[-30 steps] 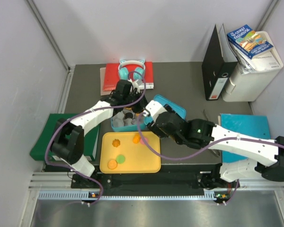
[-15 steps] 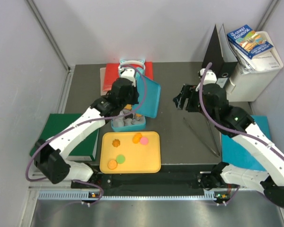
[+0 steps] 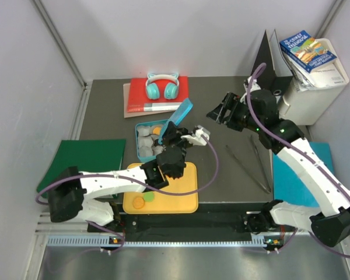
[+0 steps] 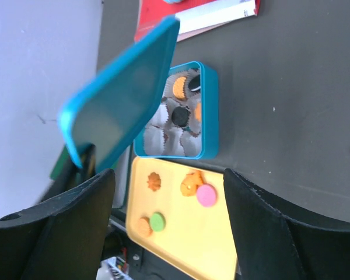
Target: Pack the cookies
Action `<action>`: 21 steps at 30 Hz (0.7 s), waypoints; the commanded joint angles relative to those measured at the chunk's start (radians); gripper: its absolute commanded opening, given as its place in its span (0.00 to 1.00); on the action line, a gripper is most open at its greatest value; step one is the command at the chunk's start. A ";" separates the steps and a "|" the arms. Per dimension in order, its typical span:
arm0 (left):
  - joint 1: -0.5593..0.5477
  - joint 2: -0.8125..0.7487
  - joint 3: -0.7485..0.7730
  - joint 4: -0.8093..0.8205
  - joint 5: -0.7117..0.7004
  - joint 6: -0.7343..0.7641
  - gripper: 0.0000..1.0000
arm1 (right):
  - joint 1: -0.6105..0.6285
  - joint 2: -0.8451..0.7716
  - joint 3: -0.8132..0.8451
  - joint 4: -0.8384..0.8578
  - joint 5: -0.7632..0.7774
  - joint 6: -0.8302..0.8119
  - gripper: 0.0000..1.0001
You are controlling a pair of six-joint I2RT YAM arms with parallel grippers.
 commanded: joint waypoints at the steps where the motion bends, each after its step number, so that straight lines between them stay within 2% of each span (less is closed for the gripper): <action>1: -0.041 0.013 -0.055 0.416 -0.102 0.376 0.00 | -0.084 -0.034 0.024 0.085 -0.127 0.068 0.74; 7: -0.096 0.071 -0.140 0.616 -0.002 0.589 0.00 | -0.135 0.030 -0.036 0.151 -0.279 0.087 0.76; 12: -0.172 0.154 -0.226 0.819 0.102 0.782 0.00 | -0.172 0.119 -0.072 0.271 -0.434 0.085 0.78; 17: -0.206 0.229 -0.244 0.913 0.131 0.847 0.00 | -0.204 0.138 -0.111 0.368 -0.476 0.108 0.79; 21: -0.216 0.235 -0.252 0.933 0.139 0.869 0.00 | -0.206 0.171 -0.094 0.352 -0.540 0.073 0.79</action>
